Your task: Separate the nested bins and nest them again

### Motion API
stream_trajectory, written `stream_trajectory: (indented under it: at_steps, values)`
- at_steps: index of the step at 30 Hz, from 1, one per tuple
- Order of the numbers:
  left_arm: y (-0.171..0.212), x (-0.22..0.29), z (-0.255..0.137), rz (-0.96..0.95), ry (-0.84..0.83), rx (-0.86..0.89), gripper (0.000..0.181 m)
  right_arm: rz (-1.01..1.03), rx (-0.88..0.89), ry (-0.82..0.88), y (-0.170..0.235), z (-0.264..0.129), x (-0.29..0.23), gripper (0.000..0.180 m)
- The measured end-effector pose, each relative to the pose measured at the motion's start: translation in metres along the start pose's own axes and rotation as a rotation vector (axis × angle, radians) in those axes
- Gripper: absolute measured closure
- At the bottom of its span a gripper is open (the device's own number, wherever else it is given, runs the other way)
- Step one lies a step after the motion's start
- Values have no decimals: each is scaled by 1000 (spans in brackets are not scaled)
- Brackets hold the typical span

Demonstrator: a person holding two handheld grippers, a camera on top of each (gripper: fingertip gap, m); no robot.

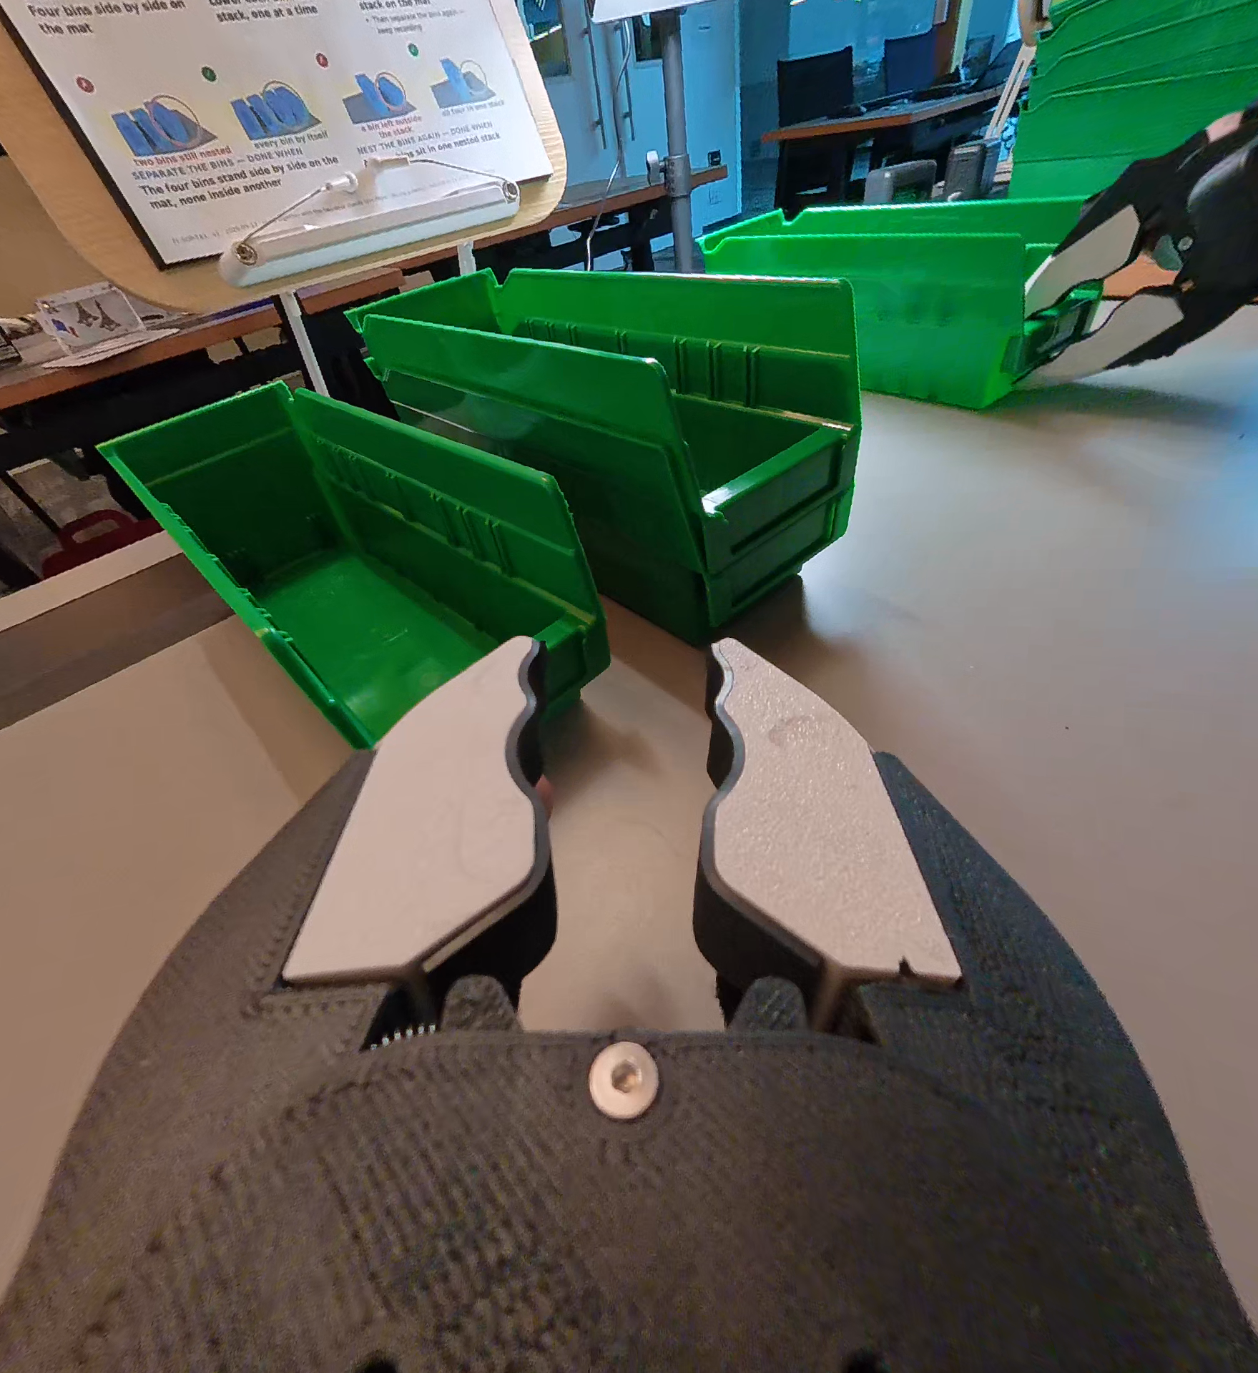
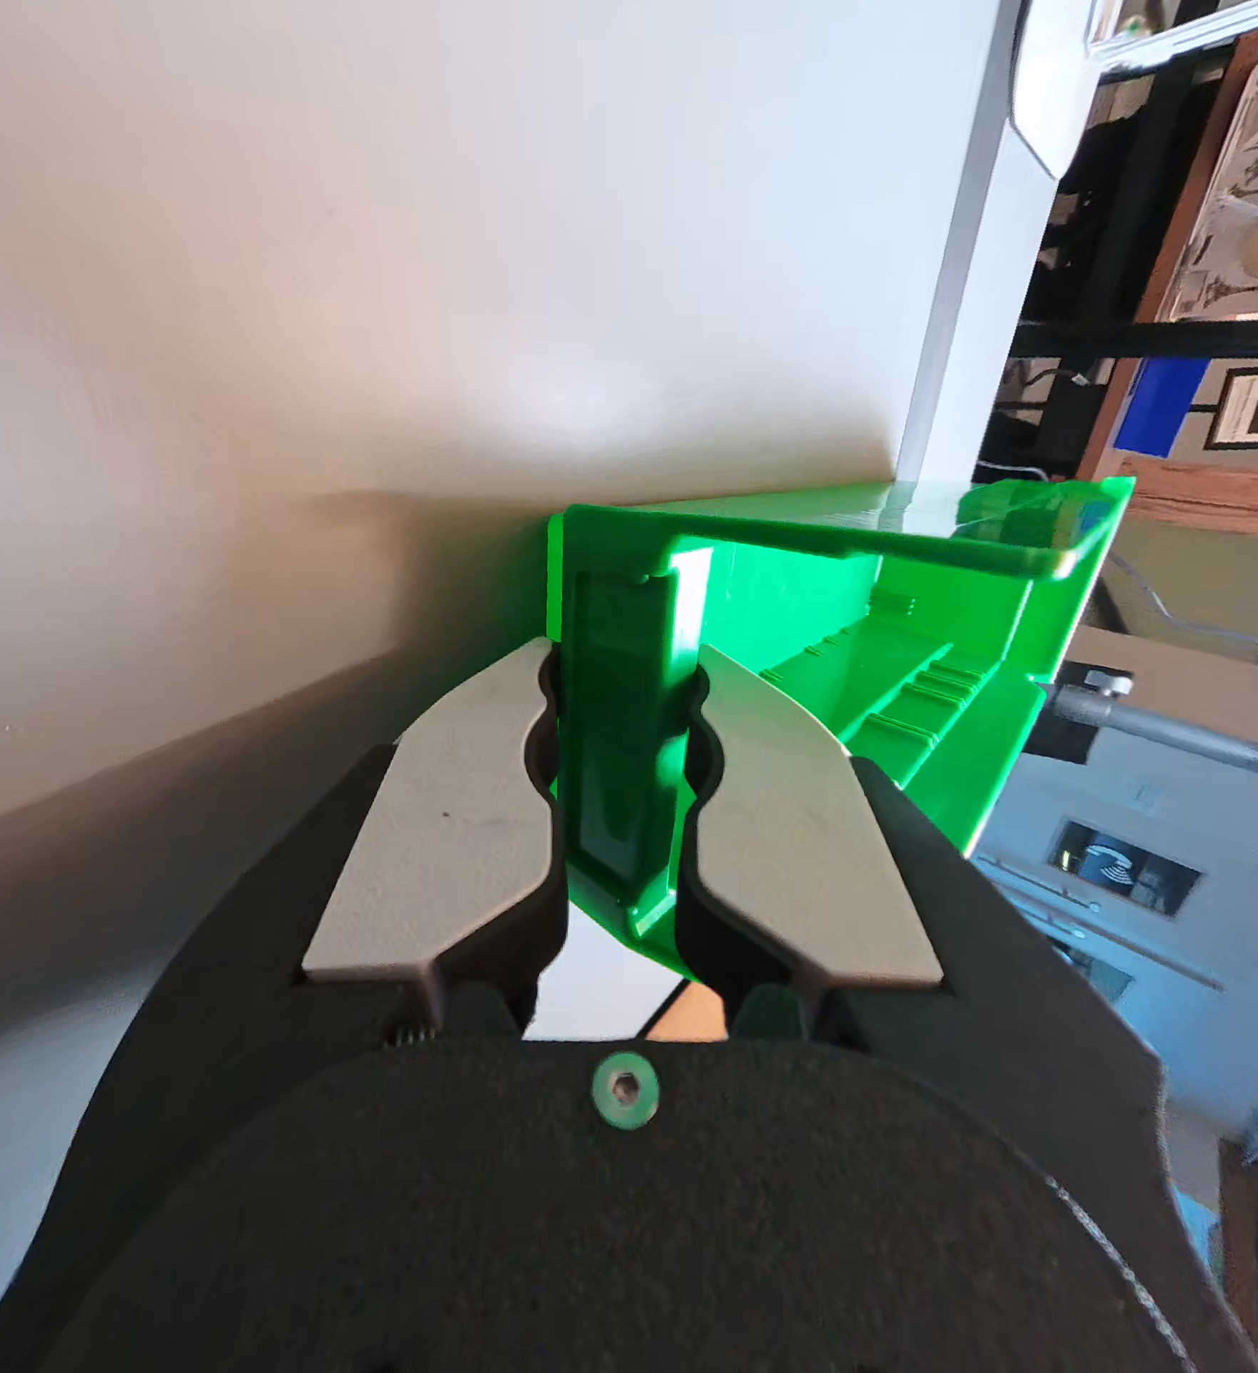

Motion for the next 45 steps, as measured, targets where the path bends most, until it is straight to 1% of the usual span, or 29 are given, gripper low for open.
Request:
stream_trajectory:
  at_steps: [2, 5, 9, 13, 17, 21, 23, 26, 29, 31, 33, 35, 36, 39, 42, 45]
  values:
    - [0, 0, 0, 2, -3, 0, 140, 24, 11, 36, 0, -2, 1, 146]
    - [0, -1, -1, 2, -5, 0, 140, 128, 59, 67, -8, -17, 9, 132]
    - [1, 0, 0, 1, 2, -4, 140, 305, 190, 108, -34, -46, 21, 129]
    - [2, 3, 2, 2, 12, -13, 139, 444, 374, 94, -90, -71, 37, 127]
    - [3, 6, 2, 7, 19, -21, 139, 403, 506, 32, -164, -81, 49, 130]
    - [3, 6, 2, 5, 19, -24, 139, 284, 517, -43, -231, -66, 53, 134]
    - [3, 6, 1, 4, 20, -23, 139, 229, 491, -100, -257, -48, 51, 134]
    - [2, 7, 0, 11, 23, -19, 139, 167, 417, -173, -283, -12, 45, 135]
    - [2, 7, 0, 17, 27, -18, 139, 126, 328, -227, -298, 22, 37, 136]
    - [1, 7, -1, 19, 28, -14, 139, 100, 262, -226, -302, 40, 35, 139]
    - [0, 7, -2, 17, 30, -10, 139, 78, 186, -241, -301, 54, 32, 142]
    - [-1, 7, -2, 15, 31, -7, 139, 50, 128, -221, -297, 64, 32, 144]
    - [-2, 7, -3, 14, 32, -5, 139, 62, 133, -243, -297, 65, 30, 149]
    - [-2, 8, -2, 11, 39, -7, 140, 91, 141, -285, -295, 62, 32, 152]
    - [3, 13, 6, -6, 63, -31, 144, 126, 166, -332, -294, 53, 37, 153]
    - [8, 22, 22, -15, 105, -74, 145, 155, 198, -365, -300, 42, 44, 153]
Point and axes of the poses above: each gripper's, where its closed fingertips meet, z out along the fingers, y out of its underside, x = y × z across the jaws, the point moved 7 cm from there along -z, back along the fingers, and after that the axes turned 15 degrees about x, right-handed, at the moved point
